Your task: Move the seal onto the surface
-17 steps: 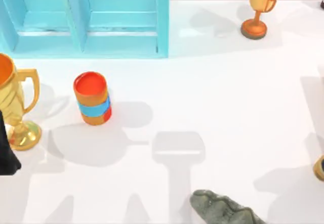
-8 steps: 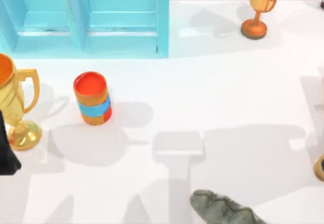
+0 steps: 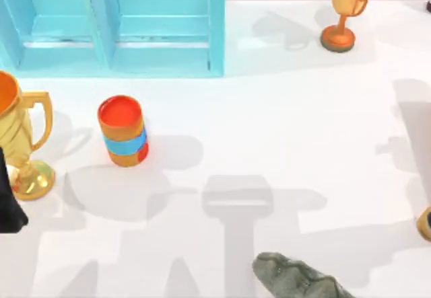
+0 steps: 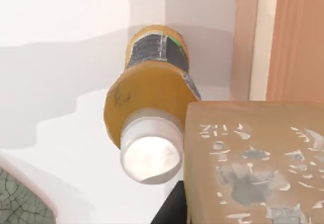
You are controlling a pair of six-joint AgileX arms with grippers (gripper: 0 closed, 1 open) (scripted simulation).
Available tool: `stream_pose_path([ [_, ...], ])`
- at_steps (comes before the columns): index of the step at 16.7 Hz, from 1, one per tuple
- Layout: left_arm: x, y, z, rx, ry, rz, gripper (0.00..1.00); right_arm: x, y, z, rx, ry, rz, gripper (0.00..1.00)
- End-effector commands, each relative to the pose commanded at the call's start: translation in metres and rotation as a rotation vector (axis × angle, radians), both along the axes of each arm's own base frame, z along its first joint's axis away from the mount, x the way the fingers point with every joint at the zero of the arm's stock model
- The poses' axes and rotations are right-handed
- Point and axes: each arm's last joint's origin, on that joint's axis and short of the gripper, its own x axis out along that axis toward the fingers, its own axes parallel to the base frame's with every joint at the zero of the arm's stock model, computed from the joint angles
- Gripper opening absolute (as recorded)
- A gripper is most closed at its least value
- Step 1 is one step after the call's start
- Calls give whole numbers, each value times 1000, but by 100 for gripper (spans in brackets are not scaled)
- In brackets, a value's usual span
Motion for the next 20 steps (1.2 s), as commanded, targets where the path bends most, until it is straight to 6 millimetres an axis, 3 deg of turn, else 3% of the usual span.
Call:
stream_pose_path([
  [5,0,0,0,0,0,0,100,0,0,-1,1,6,-6,0],
  [7,0,0,0,0,0,0,100,1,-2,7,-5,-30,-26,0],
  [11,0,0,0,0,0,0,100,24,7,24,-3,-138,-69,0],
  [15,0,0,0,0,0,0,100,70,42,13,15,-172,-79,0],
  [20,0,0,0,0,0,0,100,125,119,-43,27,-98,-58,0],
])
